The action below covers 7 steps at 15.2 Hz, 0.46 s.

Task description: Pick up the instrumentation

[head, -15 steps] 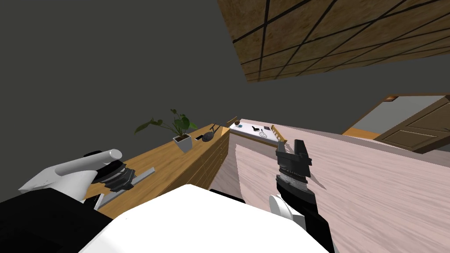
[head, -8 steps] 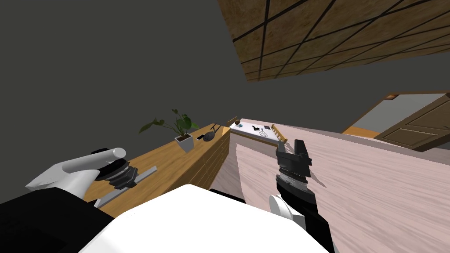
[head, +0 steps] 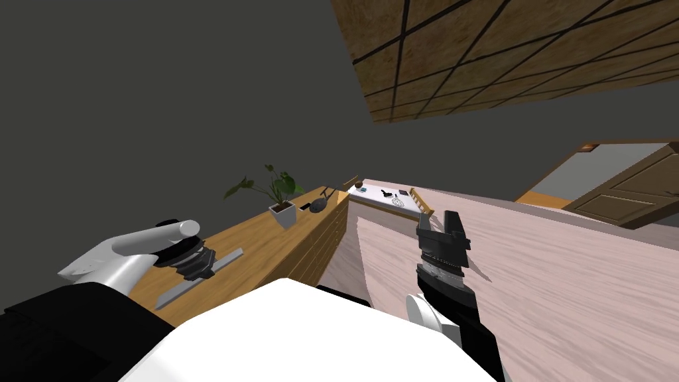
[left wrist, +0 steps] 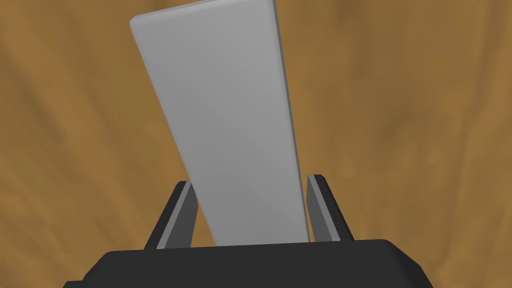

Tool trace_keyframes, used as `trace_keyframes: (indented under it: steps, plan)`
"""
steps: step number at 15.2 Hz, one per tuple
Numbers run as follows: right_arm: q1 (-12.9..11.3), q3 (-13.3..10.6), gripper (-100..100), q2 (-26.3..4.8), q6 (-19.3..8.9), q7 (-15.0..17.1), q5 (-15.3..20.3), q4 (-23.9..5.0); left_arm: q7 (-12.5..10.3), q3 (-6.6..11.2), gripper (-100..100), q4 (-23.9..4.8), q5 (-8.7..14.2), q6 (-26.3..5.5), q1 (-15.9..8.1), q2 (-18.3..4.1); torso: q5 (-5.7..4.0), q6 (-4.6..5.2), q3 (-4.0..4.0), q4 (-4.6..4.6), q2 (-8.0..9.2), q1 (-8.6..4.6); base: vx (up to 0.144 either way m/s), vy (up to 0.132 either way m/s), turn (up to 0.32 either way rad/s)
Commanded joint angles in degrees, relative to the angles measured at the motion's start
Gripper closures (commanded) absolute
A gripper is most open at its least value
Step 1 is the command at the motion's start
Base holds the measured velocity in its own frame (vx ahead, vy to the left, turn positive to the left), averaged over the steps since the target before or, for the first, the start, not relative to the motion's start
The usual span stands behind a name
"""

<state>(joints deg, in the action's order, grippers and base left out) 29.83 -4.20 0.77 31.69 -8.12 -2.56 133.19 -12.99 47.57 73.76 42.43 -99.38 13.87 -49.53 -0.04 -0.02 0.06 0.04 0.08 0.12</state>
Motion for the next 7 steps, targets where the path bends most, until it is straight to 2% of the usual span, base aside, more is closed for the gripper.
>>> trace_keyframes:
  steps: [1, 2, 3, 4, 5, 6, 7]
  plan:
    - [0.0, 0.0, 0, 0.0, 0.0, 0.0, 0.0, 0.0, -2.7, -1.09, 100, 2.9, 1.4, -0.8, 1.0, 0.3, 0.0, 0.0, 0.0, 0.0, 0.0, 0.0, -0.027, 0.029, 0.004]
    - [0.0, 0.0, 0, 0.0, 0.0, 0.0, 0.0, 0.0, -2.7, -1.09, 100, 3.3, 1.4, -0.8, 1.0, 0.3, 0.0, 0.01, 0.0, 0.0, 0.01, -0.04, -0.026, 0.032, 0.0]
    - [0.0, 0.0, 0, 0.0, 0.0, 0.0, 0.0, 0.0, -4.6, -2.1, 100, 5.0, 2.5, -1.5, 1.8, 0.5, -0.01, 0.01, 0.0, -0.01, 0.0, -0.04, -0.027, 0.044, 0.0]
    - [0.0, 0.0, 0, 0.0, 0.0, 0.0, 0.0, 0.0, -4.7, -2.1, 100, 5.7, 2.5, -1.5, 1.8, 0.5, -0.01, 0.0, 0.0, -0.01, 0.01, -0.03, -0.027, 0.049, 0.002]
    - [0.0, 0.0, 0, 0.0, 0.0, 0.0, 0.0, 0.0, -6.6, -3.11, 100, 7.4, 3.7, -2.1, 2.6, 0.8, -0.02, 0.02, -0.01, -0.01, 0.0, -0.01, -0.027, 0.054, -0.001]
    - [0.0, 0.0, 0, 0.0, 0.0, 0.0, 0.0, 0.0, -6.8, -3.11, 100, 8.1, 3.7, -2.1, 2.6, 0.8, 0.0, 0.02, -0.01, -0.02, 0.0, 0.01, -0.032, 0.048, -0.005]
    - [0.0, 0.0, 0, 0.0, 0.0, 0.0, 0.0, 0.0, -5.8, -2.81, 100, 6.8, 3.2, -1.7, 2.2, 0.7, -0.01, 0.02, -0.01, -0.02, 0.0, 0.01, -0.02, 0.025, -0.01]
